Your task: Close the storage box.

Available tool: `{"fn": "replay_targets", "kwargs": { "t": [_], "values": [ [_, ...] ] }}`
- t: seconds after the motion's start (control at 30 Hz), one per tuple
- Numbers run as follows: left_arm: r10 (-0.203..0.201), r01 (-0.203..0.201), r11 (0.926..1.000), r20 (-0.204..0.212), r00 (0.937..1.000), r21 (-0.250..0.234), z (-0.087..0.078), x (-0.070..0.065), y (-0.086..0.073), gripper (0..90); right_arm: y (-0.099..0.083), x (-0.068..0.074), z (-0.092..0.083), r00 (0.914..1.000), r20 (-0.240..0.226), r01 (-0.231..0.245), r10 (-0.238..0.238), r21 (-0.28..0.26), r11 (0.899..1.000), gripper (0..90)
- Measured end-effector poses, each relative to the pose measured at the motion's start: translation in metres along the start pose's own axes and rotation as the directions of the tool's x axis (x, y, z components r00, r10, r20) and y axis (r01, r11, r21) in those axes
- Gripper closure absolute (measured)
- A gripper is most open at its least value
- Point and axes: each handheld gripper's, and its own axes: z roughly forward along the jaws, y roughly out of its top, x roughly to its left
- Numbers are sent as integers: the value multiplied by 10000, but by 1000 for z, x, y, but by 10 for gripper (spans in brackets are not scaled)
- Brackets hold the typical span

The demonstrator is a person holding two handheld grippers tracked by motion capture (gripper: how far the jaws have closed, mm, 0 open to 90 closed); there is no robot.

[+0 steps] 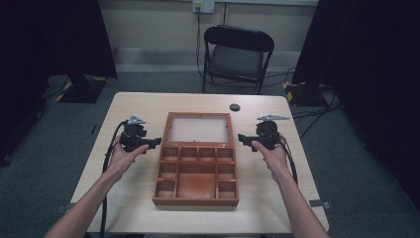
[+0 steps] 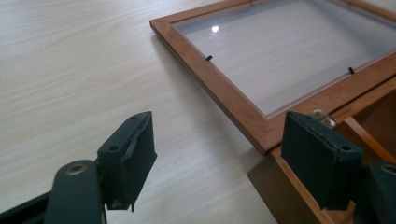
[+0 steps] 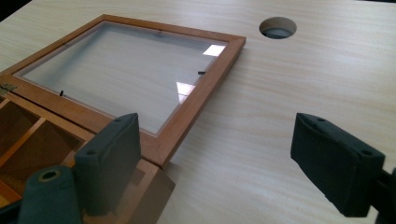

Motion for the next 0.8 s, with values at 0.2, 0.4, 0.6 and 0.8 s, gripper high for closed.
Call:
{"fn": "replay_targets", "kwargs": {
  "t": [0.2,0.4,0.6,0.8],
  "values": [
    [-598,606,9980,430,9973,-167,17,0,11,265,5,8,31,9992,-389,48,-47,34,10000,155],
    [-454,437,9985,527,9976,333,28,-2,7,260,1,25,57,9969,-542,605,-574,579,9965,154],
    [-771,744,9965,739,9943,391,31,1,0,253,-2,27,70,9978,-570,395,-351,787,9961,150],
    [-1138,1102,9932,1185,9864,362,37,-1,0,238,-5,23,79,9990,-443,29,11,889,9960,149]
  ]
}}
